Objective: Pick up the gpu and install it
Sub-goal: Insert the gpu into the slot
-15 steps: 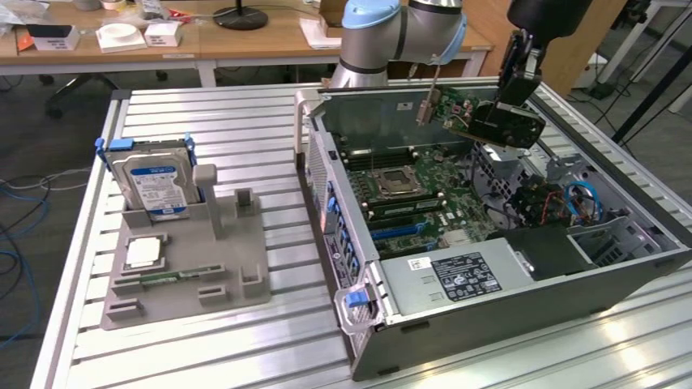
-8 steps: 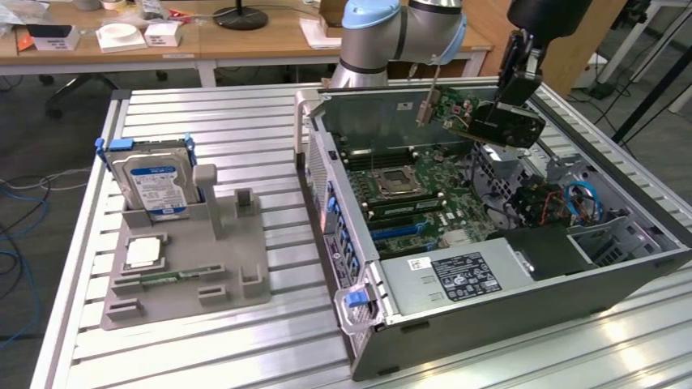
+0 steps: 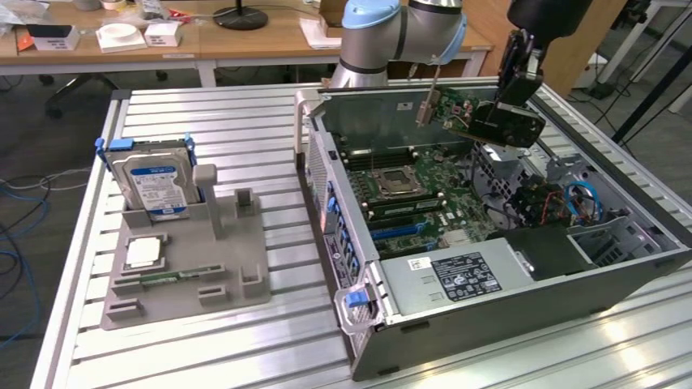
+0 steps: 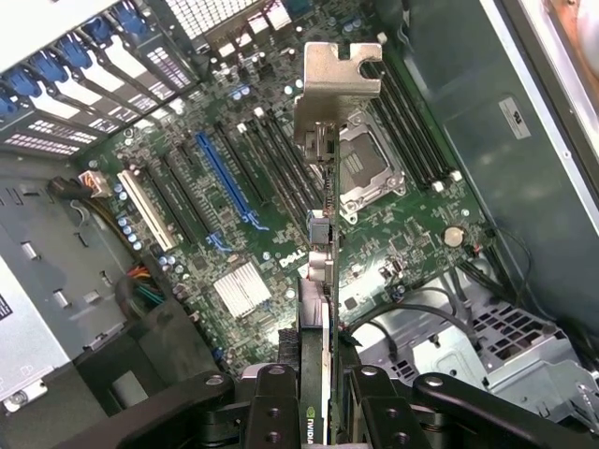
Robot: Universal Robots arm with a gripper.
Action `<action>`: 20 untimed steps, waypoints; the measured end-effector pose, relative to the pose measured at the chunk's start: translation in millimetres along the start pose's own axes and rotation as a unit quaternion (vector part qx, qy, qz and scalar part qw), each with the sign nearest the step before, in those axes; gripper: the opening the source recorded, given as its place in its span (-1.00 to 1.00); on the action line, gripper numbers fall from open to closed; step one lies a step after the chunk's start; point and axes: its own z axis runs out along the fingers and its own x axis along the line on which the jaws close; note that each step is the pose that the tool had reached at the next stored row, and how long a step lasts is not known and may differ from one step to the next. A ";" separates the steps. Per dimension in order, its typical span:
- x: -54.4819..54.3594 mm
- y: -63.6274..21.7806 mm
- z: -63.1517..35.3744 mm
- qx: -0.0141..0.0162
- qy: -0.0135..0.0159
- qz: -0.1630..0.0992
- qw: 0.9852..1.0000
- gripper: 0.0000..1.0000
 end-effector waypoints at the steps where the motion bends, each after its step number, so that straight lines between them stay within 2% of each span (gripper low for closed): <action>1: 0.0 0.0 0.0 0.000 0.000 -0.001 1.000 -0.48; 20: -0.3 -0.5 0.0 0.000 0.000 -0.020 1.000 -0.48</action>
